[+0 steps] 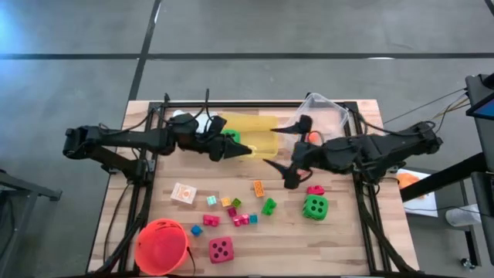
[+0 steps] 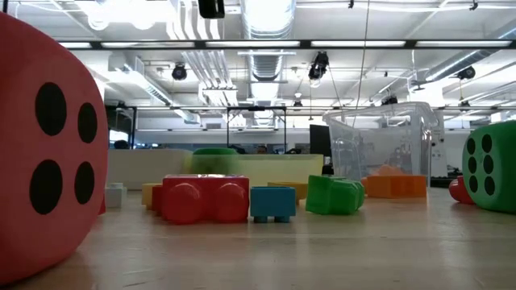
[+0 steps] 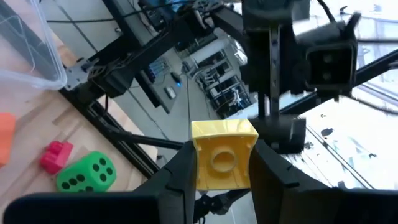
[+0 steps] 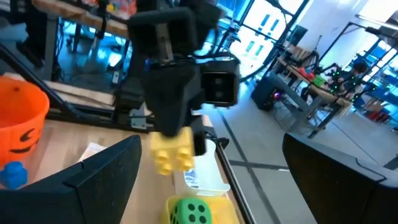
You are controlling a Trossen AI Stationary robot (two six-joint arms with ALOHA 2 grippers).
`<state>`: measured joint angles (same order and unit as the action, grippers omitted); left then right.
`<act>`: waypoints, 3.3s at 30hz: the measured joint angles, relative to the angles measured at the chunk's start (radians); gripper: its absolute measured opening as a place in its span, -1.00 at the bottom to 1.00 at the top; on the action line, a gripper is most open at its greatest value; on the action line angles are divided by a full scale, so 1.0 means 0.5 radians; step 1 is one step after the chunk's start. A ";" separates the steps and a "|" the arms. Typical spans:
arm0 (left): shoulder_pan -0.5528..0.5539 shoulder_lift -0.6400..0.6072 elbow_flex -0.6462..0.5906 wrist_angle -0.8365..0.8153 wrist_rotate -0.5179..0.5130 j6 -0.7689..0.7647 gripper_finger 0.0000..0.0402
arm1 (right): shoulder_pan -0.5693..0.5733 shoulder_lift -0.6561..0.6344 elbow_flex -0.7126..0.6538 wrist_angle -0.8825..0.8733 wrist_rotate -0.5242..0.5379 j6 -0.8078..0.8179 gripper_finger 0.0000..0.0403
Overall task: Pick & Place Toys
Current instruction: Put the top yellow game piece into the transparent bin
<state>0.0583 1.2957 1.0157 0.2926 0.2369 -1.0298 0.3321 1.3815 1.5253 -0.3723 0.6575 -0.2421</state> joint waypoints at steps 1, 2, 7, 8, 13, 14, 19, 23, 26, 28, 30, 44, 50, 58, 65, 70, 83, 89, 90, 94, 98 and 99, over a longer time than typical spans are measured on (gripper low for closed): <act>0.006 0.000 0.000 0.011 0.000 0.001 -0.52 | -0.005 0.036 0.032 -0.013 0.000 -0.006 0.92; 0.011 0.000 0.000 0.023 0.000 0.006 -0.52 | -0.008 0.066 0.061 -0.029 -0.002 -0.009 0.92; 0.040 0.000 0.000 0.174 0.062 0.009 -0.52 | -0.012 0.153 0.112 -0.087 -0.018 0.005 0.92; 0.043 0.000 -0.001 0.206 0.074 0.008 -0.52 | -0.011 0.163 0.114 -0.087 -0.040 0.005 0.92; 0.045 -0.002 0.000 0.300 0.128 -0.001 -0.52 | -0.010 0.201 0.144 -0.045 -0.105 -0.003 0.92; 0.045 -0.001 0.000 0.299 0.128 -0.013 -0.52 | -0.010 0.213 0.155 -0.032 -0.105 -0.012 0.92; 0.046 0.004 0.000 0.329 0.128 -0.050 -0.52 | -0.052 0.258 0.199 0.008 -0.126 -0.057 0.92; 0.046 0.006 0.000 0.372 0.128 -0.083 -0.52 | -0.117 0.269 0.203 0.028 -0.196 -0.050 0.92; 0.046 0.005 0.000 0.373 0.129 -0.089 -0.52 | -0.138 0.269 0.209 0.026 -0.229 -0.057 0.91; 0.046 0.005 0.000 0.380 0.128 -0.090 -0.52 | -0.153 0.267 0.211 0.030 -0.242 -0.057 0.86; 0.046 0.008 0.001 0.383 0.129 -0.090 -0.52 | -0.169 0.267 0.211 0.028 -0.259 -0.064 0.77; 0.046 0.050 0.002 0.422 0.125 -0.107 -0.52 | -0.235 0.269 0.209 0.034 -0.376 -0.113 -0.10; 0.044 0.057 0.002 0.447 0.096 -0.144 -0.35 | -0.233 0.265 0.208 0.026 -0.379 -0.152 -0.35; 0.045 0.058 0.002 0.471 0.089 -0.136 0.52 | -0.233 0.262 0.208 0.020 -0.374 -0.023 -0.35; 0.044 0.058 0.002 0.467 0.144 -0.138 0.76 | -0.233 0.205 0.207 -0.095 -0.375 0.300 -0.35; 0.044 0.056 0.002 0.359 0.140 -0.148 0.77 | -0.233 0.098 0.207 -0.367 -0.380 0.649 -0.35; 0.044 0.053 0.084 -1.033 0.028 -0.172 0.74 | -0.352 -0.245 0.207 -1.311 -0.397 1.574 -0.35; 0.068 0.052 0.377 -2.228 -0.174 0.080 0.59 | -0.680 -0.307 0.164 -1.681 -0.545 1.710 -0.35; 0.072 0.052 0.426 -2.401 -0.237 0.130 0.56 | -0.750 -0.307 0.149 -1.684 -0.614 1.672 -0.35; 0.072 0.050 0.518 -2.930 -0.418 0.421 0.46 | -1.017 -0.257 0.100 -1.689 -0.774 1.495 -0.35; 0.071 0.050 0.480 -3.171 -0.438 0.741 0.42 | -1.207 -0.216 0.037 -1.673 -0.868 1.409 -0.35; 0.071 0.051 0.454 -3.203 -0.432 0.821 0.42 | -1.243 -0.212 0.017 -1.658 -0.892 1.390 -0.35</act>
<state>0.0937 1.3212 1.2425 -1.3091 0.0208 -0.6195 -0.2892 1.2754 1.5340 -1.2011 0.2114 0.4530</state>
